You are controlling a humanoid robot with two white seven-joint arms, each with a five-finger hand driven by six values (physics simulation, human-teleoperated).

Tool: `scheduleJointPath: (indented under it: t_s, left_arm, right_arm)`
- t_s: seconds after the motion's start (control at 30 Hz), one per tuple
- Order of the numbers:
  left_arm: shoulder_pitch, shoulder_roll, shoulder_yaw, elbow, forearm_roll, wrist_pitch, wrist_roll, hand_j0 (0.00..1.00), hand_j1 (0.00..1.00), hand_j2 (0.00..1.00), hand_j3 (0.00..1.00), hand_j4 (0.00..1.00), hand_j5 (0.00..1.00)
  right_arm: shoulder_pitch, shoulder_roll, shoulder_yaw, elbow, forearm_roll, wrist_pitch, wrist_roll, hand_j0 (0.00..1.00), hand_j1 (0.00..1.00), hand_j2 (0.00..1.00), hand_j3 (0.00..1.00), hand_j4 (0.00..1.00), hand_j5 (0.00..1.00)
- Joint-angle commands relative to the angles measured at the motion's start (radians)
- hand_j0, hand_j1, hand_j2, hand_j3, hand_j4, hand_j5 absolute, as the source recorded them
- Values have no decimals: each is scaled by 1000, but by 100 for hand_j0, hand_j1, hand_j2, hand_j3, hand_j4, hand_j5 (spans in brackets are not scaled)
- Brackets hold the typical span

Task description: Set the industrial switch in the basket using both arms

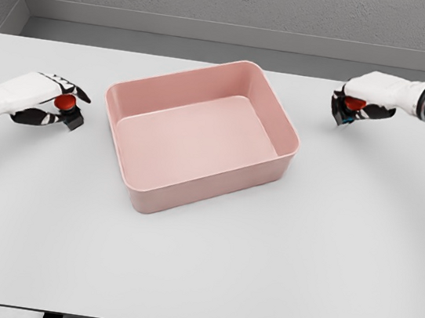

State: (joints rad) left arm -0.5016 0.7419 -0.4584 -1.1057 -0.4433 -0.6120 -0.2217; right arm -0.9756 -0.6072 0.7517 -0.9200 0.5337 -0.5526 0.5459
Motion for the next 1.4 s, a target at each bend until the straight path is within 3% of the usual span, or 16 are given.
scheduleJointPath:
  t_s: [0.0,0.37,0.73,0.93,1.37]
  left_arm:
    - [0,-1,0,0,11,1,-8,58,58,58,58,58,58]
    - [0,1,0,-14,18,1,-8,56,56,56,56,56,56]
    - [5,14,1,-33,35,1,-7,53,53,53,53,53,53]
    - [3,54,1,-40,75,1,-7,53,53,53,53,53,53]
    - [-28,82,6,-115,118,1,-7,53,53,53,53,53,53]
  right_arm:
    - [0,-31,-2,-76,-6,3,2,44,44,44,44,44,44]
    - [18,-115,-5,-269,-8,5,9,44,44,44,44,44,44]
    - [29,-144,-18,-453,-11,29,52,42,42,42,42,42,42]
    - [26,-118,-14,-497,-12,40,54,42,42,42,42,42,42]
    - [12,-17,-14,-499,-12,39,65,42,42,42,42,42,42]
